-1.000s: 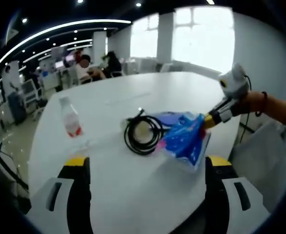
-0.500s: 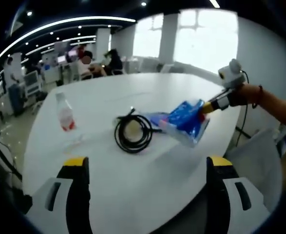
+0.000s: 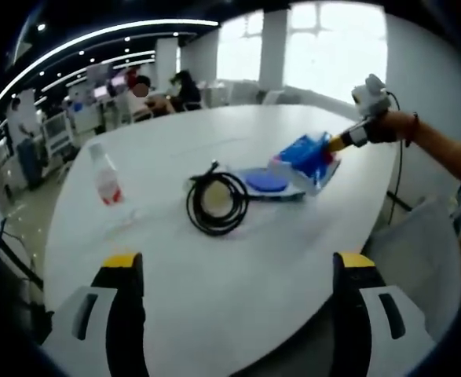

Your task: Arrange the tabletop items into an orderly group along one side of the table until the central work area is clear of visible clutter.

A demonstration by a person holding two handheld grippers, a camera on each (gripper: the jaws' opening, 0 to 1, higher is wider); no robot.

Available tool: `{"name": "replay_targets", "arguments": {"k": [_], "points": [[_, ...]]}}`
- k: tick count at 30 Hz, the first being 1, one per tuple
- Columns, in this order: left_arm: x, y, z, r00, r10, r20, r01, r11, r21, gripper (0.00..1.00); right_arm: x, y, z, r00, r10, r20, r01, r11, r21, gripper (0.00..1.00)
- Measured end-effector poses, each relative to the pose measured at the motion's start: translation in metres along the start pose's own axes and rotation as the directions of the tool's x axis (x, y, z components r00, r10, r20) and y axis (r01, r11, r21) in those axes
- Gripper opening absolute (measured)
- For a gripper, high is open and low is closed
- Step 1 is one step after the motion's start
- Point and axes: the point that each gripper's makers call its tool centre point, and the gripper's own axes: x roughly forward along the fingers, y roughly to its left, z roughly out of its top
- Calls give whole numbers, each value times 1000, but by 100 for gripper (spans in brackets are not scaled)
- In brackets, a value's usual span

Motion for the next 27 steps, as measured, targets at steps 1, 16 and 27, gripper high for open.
{"name": "replay_targets", "arguments": {"k": [1, 16, 27], "points": [[1, 1, 0, 1000, 1, -3, -1, 1000, 2, 97, -1, -5, 1, 1000, -8, 1, 8, 1000, 1, 2], [17, 6, 3, 1000, -4, -21, 4, 1000, 4, 97, -6, -68, 16, 996, -87, 17, 86, 996, 30, 2], [33, 1, 10, 1000, -26, -11, 26, 999, 25, 97, 2, -98, 30, 992, -122, 38, 121, 992, 25, 2]]}}
